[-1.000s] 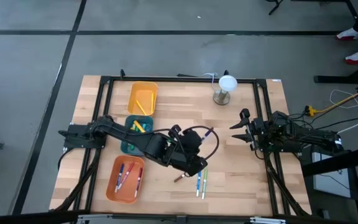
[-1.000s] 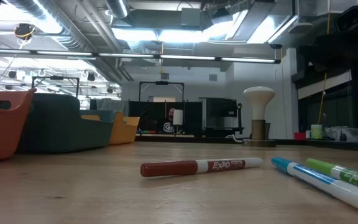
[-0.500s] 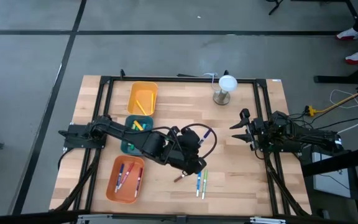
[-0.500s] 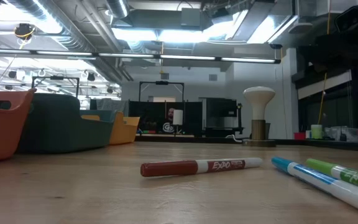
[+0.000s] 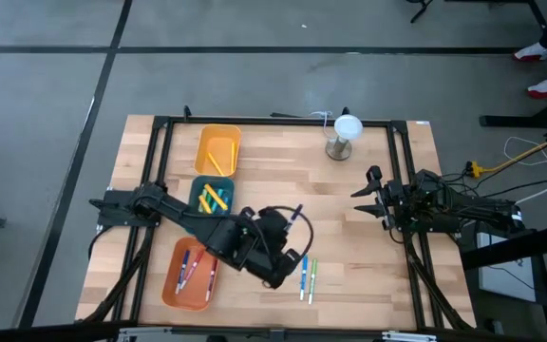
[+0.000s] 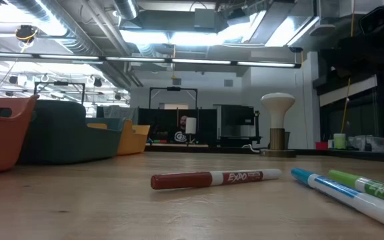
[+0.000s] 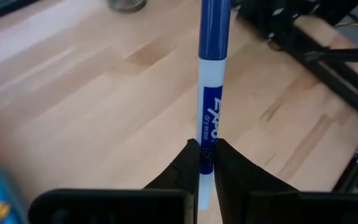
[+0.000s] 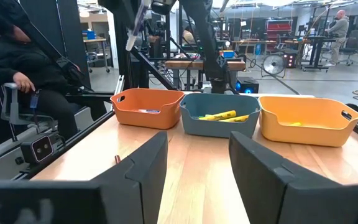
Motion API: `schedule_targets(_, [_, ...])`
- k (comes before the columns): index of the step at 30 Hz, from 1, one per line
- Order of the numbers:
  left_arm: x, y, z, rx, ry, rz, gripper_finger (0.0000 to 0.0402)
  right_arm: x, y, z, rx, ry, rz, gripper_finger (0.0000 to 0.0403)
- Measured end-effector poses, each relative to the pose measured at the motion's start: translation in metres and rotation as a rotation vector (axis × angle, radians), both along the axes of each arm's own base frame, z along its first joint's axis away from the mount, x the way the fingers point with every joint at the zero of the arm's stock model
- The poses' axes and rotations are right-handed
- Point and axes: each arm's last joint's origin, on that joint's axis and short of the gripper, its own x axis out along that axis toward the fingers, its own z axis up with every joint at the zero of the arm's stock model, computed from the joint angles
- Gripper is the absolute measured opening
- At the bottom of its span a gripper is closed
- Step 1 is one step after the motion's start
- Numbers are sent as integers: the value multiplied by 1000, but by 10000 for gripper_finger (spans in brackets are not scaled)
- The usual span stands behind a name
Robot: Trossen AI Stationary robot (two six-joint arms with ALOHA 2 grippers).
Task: Pick & Place Markers
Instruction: Put the blue marker pen into the orange bin
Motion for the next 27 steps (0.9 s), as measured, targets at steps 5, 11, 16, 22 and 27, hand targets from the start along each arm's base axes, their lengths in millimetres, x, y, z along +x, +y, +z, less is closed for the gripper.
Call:
schedule_targets(5, [-15, -12, -4, -37, 43, 55, 24, 0, 0, 0, 0, 0, 0, 170])
schedule_targets(11, [-31, -25, -6, -71, 57, 119, 24, 0, 0, 0, 0, 0, 0, 170])
schedule_targets(16, [-41, -34, -3, -102, 46, 130, 24, 0, 0, 0, 0, 0, 0, 170])
schedule_targets(22, [-48, -45, -4, -161, 69, 114, 24, 0, 0, 0, -1, 0, 0, 170])
schedule_targets(27, [-52, -52, -5, -226, 124, 80, 24, 0, 0, 0, -1, -1, -1, 170])
